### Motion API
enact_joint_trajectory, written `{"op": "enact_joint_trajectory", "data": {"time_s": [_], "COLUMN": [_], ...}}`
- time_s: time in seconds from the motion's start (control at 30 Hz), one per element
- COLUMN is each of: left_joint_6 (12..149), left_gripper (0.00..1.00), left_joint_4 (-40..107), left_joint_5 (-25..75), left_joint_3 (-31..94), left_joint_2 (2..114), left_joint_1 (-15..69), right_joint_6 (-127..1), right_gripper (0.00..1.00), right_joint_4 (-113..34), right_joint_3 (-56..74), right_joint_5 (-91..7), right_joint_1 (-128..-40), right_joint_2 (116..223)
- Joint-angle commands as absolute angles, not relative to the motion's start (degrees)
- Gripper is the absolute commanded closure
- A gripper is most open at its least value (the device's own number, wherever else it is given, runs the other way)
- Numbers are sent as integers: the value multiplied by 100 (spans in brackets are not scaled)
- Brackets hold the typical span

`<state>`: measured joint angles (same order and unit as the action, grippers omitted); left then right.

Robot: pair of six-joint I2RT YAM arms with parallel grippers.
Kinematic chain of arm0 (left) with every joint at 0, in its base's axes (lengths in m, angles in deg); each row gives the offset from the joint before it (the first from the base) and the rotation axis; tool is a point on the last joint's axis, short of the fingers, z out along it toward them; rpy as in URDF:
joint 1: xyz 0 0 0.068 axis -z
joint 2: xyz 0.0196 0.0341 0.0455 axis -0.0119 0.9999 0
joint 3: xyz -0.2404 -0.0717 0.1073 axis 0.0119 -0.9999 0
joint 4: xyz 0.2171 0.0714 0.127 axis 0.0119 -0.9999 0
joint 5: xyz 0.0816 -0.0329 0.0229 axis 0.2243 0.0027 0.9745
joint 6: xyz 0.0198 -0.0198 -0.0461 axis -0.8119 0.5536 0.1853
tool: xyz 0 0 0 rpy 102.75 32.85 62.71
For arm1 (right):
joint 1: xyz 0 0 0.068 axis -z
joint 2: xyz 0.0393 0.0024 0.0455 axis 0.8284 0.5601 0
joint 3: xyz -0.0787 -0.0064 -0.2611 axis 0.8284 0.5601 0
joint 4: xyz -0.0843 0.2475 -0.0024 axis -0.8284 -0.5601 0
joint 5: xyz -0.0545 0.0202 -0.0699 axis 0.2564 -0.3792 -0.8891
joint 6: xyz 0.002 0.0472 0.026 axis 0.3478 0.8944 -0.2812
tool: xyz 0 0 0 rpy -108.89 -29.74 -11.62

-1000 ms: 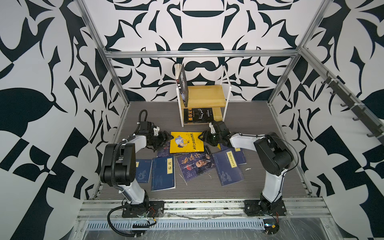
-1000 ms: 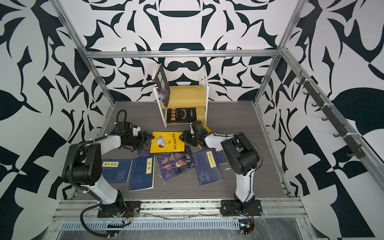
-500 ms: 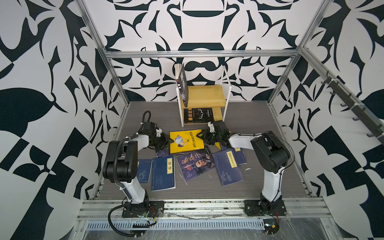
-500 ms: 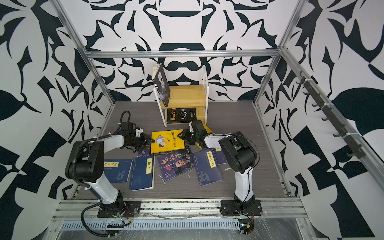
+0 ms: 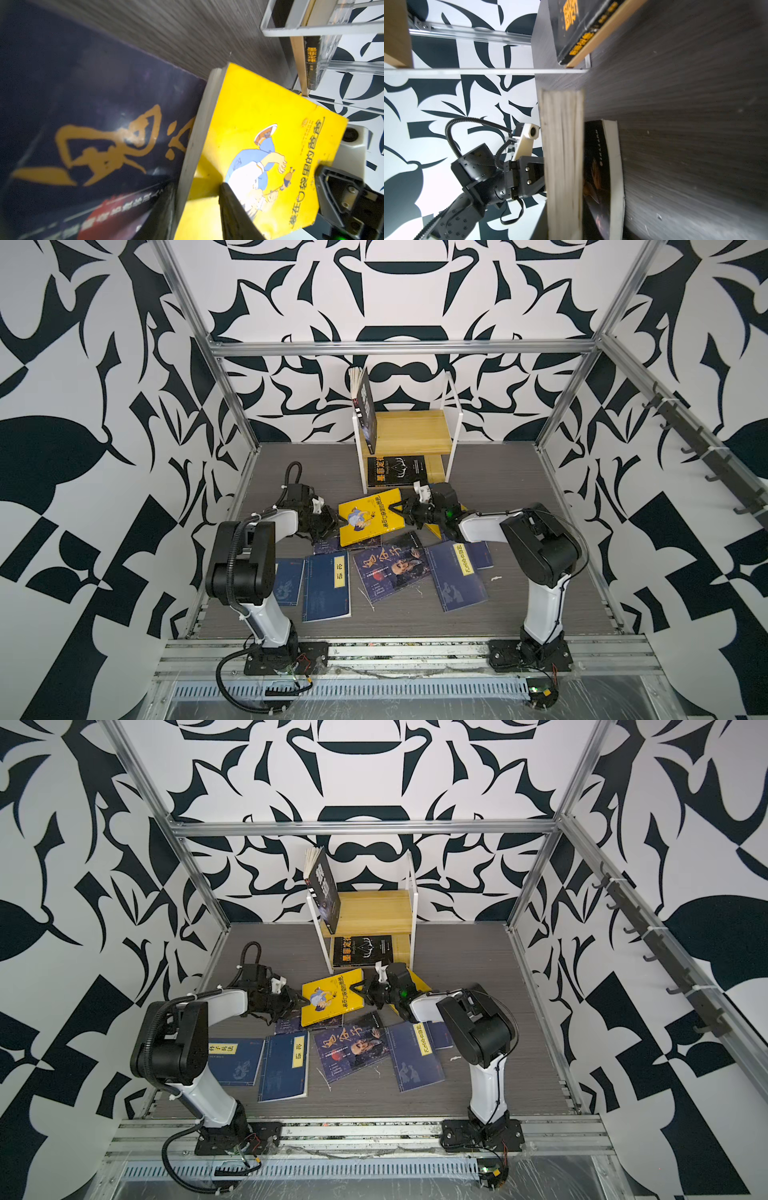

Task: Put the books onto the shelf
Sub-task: 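Grasp the yellow cartoon book's edges with both grippers and lift it upright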

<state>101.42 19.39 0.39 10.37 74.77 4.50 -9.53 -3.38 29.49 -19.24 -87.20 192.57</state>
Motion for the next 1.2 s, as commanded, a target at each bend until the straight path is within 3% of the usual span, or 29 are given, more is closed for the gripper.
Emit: {"op": "enact_joint_trajectory", "data": {"time_s": [0.0,0.03,0.2,0.5,0.93,1.17], "left_joint_6": [10175,10150,10026,10060,11050,11304], "left_gripper": [55,50,28,1,0,0], "left_joint_4": [1872,1855,1777,2336,3883,4237], "left_joint_5": [-61,-61,-61,-756,-2555,-2439], "left_joint_3": [1056,1061,1078,826,929,615], "left_joint_2": [7252,7183,6724,5596,5291,5331], "left_joint_1": [514,504,332,-297,-476,-261], "right_joint_6": [-806,-791,-712,-358,391,712], "right_gripper": [96,100,100,100,100,100], "right_joint_4": [188,211,260,449,1367,1846], "right_joint_3": [3018,3075,3407,3637,3303,3026], "right_joint_5": [-1695,-1686,-1673,-1660,-1748,-1807], "right_joint_1": [-8741,-8710,-8474,-8244,-8368,-8615], "right_joint_2": [18688,18612,18080,17243,17132,17437]}}
